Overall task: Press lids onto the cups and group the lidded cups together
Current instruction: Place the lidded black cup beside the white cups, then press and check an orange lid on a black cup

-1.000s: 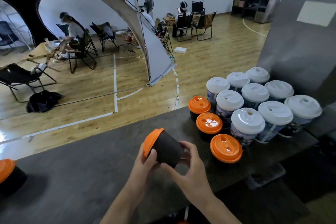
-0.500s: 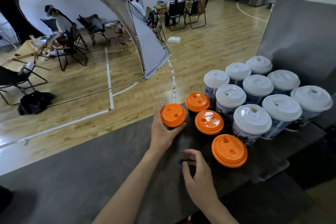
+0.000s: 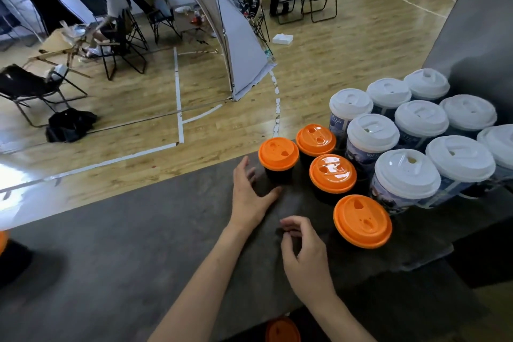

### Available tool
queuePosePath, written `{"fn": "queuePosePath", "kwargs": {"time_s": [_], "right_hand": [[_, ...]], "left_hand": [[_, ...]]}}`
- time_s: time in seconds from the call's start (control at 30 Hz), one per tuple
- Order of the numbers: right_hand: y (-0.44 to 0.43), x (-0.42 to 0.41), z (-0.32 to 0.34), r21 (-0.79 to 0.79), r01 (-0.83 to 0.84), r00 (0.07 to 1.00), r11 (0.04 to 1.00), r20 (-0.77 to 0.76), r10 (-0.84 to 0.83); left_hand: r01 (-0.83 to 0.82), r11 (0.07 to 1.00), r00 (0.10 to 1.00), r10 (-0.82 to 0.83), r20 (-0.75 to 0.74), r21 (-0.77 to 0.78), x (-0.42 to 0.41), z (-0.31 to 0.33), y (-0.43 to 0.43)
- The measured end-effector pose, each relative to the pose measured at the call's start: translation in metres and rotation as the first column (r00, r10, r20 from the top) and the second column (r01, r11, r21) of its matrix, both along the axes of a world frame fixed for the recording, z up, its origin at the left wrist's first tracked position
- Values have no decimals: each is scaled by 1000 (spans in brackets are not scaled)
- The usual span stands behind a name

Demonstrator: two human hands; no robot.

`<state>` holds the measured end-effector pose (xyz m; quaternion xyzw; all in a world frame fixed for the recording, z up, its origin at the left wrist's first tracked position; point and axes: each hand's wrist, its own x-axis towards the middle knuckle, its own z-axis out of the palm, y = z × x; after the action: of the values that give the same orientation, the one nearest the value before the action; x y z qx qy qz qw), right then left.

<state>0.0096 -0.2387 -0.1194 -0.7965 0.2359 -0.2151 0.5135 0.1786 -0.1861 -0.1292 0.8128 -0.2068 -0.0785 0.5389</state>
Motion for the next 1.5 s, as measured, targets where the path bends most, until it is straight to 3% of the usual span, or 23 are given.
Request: {"fn": "queuePosePath", "kwargs": {"time_s": [0.17,0.3,0.53,0.67,0.73,0.83,0.93,1.03,1.17,1.4,1.5], "right_hand": [[-2,-5,6,-30,-8,1000,1000,-26,7],[10,11,1,-99,-84,986,992,-154,68],[107,49,8,-48,-507,862,861,-6,507],[158,40,4,-35,-658,752,752,26,659],[170,34,-2,-62,-690,722,721,3,692],[179,39,-2,-132,-707,704,695,-42,709],[195,63,10,-126,-715,696,688,-30,717],[228,95,29,-188,-713,687,676,8,727],[298,149,53,-289,-723,657,627,-9,753],[400,239,57,-421,-737,626,529,-131,769],[415,253,42,-384,-740,633,552,-123,764]], "left_hand": [[-92,996,995,92,-26,-13,-46,4,64],[-253,967,967,253,0,8,-79,5,129],[-610,782,791,592,154,131,-135,8,241],[-691,694,722,647,246,203,-170,16,291],[-769,610,631,675,382,192,-180,23,311],[-892,442,410,703,582,94,-176,41,341],[-955,283,266,674,689,92,-152,59,376],[-951,203,309,613,727,233,-125,60,416],[-890,244,455,469,757,385,-105,40,453],[-874,347,468,410,783,341,-100,26,479],[-848,422,495,415,763,321,-97,24,484]]}}
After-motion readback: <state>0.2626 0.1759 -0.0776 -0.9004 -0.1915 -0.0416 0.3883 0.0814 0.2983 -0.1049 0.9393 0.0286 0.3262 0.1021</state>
